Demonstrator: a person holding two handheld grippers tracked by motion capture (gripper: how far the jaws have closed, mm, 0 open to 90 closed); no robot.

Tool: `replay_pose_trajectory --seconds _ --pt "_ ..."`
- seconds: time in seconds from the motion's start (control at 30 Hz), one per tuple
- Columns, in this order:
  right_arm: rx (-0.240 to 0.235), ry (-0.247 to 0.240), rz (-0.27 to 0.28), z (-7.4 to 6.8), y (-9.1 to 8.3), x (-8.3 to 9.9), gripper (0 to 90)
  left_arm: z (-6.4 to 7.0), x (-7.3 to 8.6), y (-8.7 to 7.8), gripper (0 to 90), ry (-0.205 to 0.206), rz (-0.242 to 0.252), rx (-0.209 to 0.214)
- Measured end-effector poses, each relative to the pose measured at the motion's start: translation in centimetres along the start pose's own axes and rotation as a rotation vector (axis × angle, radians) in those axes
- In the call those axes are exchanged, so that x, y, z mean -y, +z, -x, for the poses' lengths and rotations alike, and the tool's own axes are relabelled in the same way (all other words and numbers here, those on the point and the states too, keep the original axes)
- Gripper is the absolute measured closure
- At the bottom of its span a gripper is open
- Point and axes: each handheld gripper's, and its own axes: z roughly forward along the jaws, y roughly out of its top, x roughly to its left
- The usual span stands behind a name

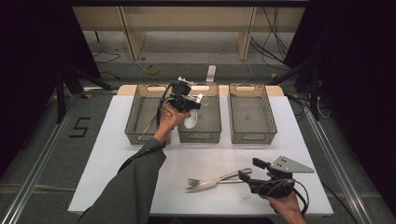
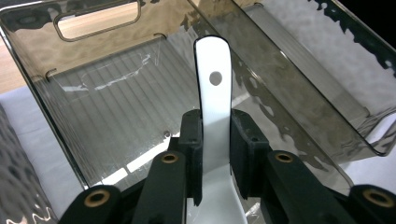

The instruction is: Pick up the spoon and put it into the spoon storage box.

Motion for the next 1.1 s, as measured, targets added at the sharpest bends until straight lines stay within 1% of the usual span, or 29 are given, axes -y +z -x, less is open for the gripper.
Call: replay_pose_trajectory --seconds 0.07,0.13,0.17,0.23,0.27,0.37,0.43,0.53,0.57,0.7,0.8,0.83,0.9,0.97,1.0,1.1 --pt "0.0 0.002 0.001 0.0 0.0 0.0 25.4 -0.1 0.0 0.1 73.4 -0.024 0.006 -0.002" --pt "0.0 0.003 0.0 0.0 0.0 0.0 25.4 -0.2 -0.1 0.0 61.7 -0.044 0.02 -0.009" --pt "0.0 0.003 -0.001 0.0 0.0 0.0 25.4 -0.3 -0.1 -0.2 58.8 -0.04 0.025 -0.013" --pt "0.0 0.002 0.0 0.0 0.0 0.0 25.4 -0.2 -0.3 -0.7 55.4 -0.046 0.038 -0.012" --pt "0.0 0.001 0.0 0.0 0.0 0.0 25.4 -0.2 -0.4 -0.8 54.0 -0.051 0.043 -0.007" --pt "0.002 0.0 -0.001 0.0 0.0 0.0 25.4 0.0 -0.6 -1.5 46.1 -0.048 0.03 0.019" --pt "0.001 0.002 -0.001 0.0 0.0 0.1 25.4 0.2 -0.5 -2.0 41.5 -0.04 0.021 0.037" --pt "0.0 0.003 -0.003 0.0 0.1 0.1 25.4 0.5 -0.2 -3.0 35.8 -0.04 0.02 0.066" --pt "0.001 0.002 -0.002 0.0 0.1 0.1 25.4 0.7 0.0 -3.3 33.7 -0.043 0.023 0.075" --pt "0.003 0.008 -0.002 0.1 0.0 0.1 25.4 1.4 1.5 -5.0 26.6 -0.011 0.042 0.115" --pt "0.005 0.012 -0.006 0.2 0.2 0.1 25.5 1.6 2.9 -6.2 24.0 -0.004 0.064 0.133" --pt "0.006 0.015 -0.008 0.1 0.2 0.1 25.4 1.7 3.4 -6.5 23.2 -0.001 0.067 0.134" --pt "0.005 0.007 -0.009 0.1 0.2 0.1 25.4 1.9 4.2 -7.0 22.0 0.006 0.074 0.129" --pt "0.004 0.008 -0.008 0.1 0.3 0.1 25.4 2.1 5.0 -7.3 21.8 0.022 0.068 0.125" --pt "0.004 0.01 -0.009 0.1 0.3 0.1 25.4 2.2 5.4 -7.5 21.5 0.023 0.074 0.125" --pt "0.004 0.014 -0.008 0.2 0.3 0.1 25.4 2.6 6.3 -7.9 20.9 0.045 0.083 0.127"
